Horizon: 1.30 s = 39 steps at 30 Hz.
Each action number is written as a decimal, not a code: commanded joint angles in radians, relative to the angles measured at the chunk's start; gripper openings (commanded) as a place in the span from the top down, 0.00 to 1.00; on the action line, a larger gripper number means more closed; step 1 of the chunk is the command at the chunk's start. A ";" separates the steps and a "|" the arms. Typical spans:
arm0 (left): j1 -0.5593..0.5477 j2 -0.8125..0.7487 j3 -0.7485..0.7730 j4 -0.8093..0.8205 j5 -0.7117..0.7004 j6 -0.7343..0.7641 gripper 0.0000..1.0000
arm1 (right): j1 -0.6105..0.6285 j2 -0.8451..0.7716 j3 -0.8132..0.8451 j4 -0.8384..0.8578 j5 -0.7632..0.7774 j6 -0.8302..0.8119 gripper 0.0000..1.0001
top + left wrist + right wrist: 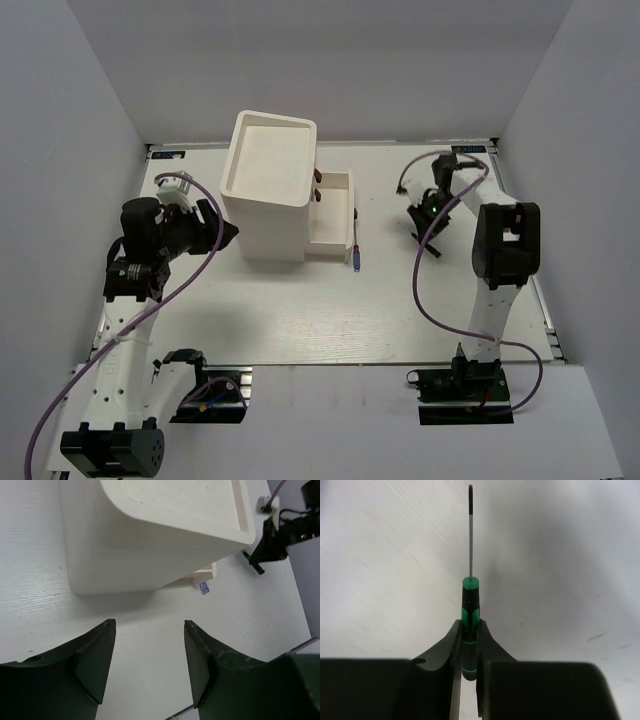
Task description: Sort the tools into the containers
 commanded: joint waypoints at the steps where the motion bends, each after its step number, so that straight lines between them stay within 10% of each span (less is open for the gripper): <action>1: -0.005 0.013 0.020 0.027 0.025 0.003 0.33 | 0.021 0.010 0.329 -0.168 -0.372 0.295 1.00; 10: -0.035 0.082 0.090 0.038 0.025 0.021 0.33 | 0.145 0.033 0.333 0.327 -0.682 1.177 1.00; 16: -0.063 0.092 0.109 0.018 0.005 0.021 0.33 | 0.221 0.067 0.264 0.692 -0.595 1.410 1.00; 22: -0.083 0.101 0.127 0.007 -0.017 0.012 0.33 | 0.261 0.089 0.298 0.670 -0.466 1.372 0.96; 32: -0.123 0.121 0.136 0.007 -0.035 0.012 0.33 | 0.256 0.086 0.296 0.567 -0.498 1.229 0.56; 37: -0.132 0.121 0.127 0.007 -0.056 0.012 0.33 | 0.250 -0.009 0.295 0.472 -0.464 1.033 0.58; 39: -0.141 0.112 0.116 0.007 -0.066 0.012 0.33 | 0.255 -0.058 0.257 0.411 -0.263 0.906 0.75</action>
